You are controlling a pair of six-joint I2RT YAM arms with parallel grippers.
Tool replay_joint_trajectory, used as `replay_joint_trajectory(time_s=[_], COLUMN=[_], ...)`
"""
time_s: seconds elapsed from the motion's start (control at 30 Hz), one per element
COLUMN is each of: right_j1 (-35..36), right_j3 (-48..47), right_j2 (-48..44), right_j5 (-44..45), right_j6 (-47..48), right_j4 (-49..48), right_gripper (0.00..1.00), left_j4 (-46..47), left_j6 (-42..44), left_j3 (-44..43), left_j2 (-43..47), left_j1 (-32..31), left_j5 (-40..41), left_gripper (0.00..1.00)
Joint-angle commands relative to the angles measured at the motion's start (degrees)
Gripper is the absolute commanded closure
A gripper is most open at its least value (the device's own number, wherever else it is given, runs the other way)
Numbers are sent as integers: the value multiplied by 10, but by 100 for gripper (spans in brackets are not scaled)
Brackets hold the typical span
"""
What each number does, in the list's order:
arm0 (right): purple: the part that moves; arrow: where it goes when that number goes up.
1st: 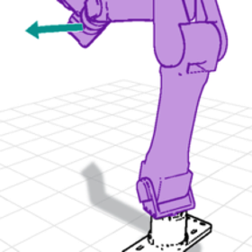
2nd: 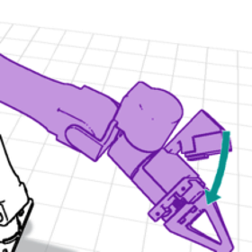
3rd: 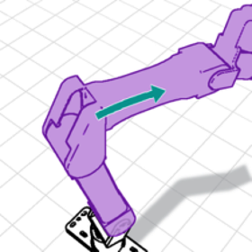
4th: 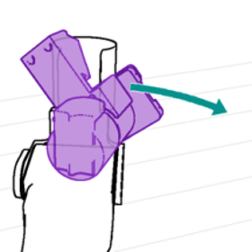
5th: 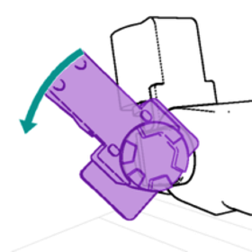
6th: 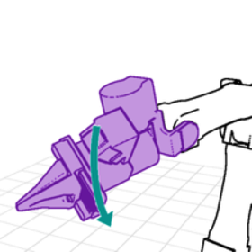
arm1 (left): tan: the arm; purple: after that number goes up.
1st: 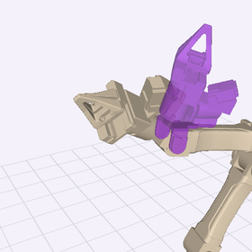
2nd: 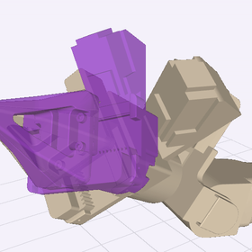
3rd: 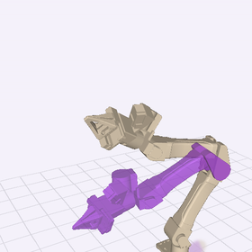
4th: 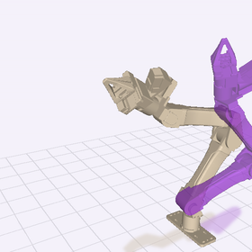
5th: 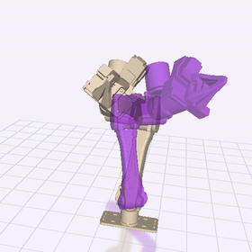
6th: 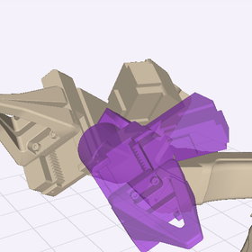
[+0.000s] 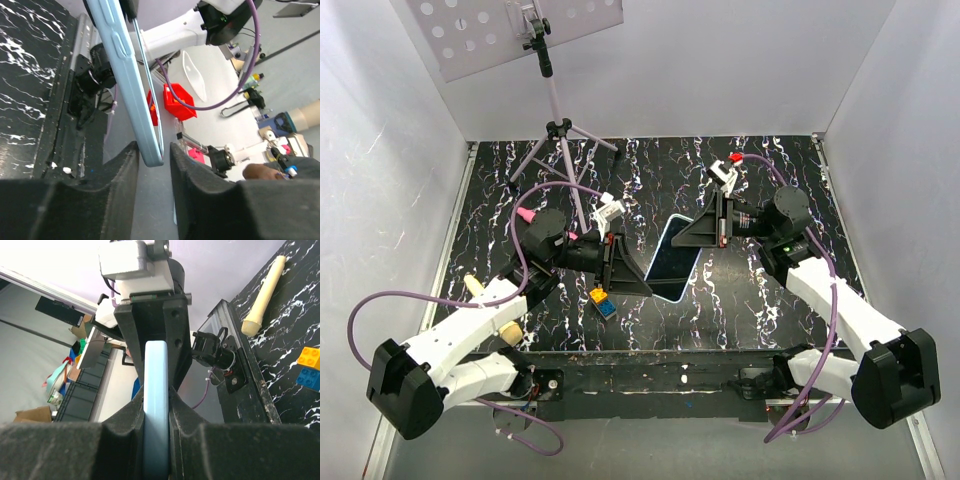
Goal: Take the phone out of the phone case
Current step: Remove the phone case from the phone.
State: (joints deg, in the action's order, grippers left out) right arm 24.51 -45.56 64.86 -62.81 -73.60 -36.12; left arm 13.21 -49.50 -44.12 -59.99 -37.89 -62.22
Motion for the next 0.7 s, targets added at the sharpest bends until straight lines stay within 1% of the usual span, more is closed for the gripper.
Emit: replay_joint_trajectory(time_s=[0.0,0.1,0.3,0.4,0.47,0.53,0.6,0.67], right_j1=[-1,-1,-1,0,2,4,4,5], right_j3=[-46,-44,-47,-53,-58,-59,-62,-66], right_j2=[-3,-1,-5,-10,-13,-16,-19,-19], right_j5=[21,22,22,19,15,11,9,3], right_j6=[-17,-15,-2,20,28,30,33,31], right_j4=[-33,-33,-18,9,17,19,26,31], right_gripper=[99,99,99,99,99,99,99,99], left_j4=[4,4,-3,8,16,29,34,26], left_j6=[12,10,15,8,6,5,14,40], left_j3=[-26,-25,-28,-32,-34,-33,-32,-32], left_j2=[0,1,7,-2,-9,-15,-18,-16], left_j1=[-3,-3,-3,-3,-3,-3,-3,-3], left_j5=[-44,-45,-36,-37,-40,-48,-58,-63], left_gripper=[66,57,60,67,74,85,100,100])
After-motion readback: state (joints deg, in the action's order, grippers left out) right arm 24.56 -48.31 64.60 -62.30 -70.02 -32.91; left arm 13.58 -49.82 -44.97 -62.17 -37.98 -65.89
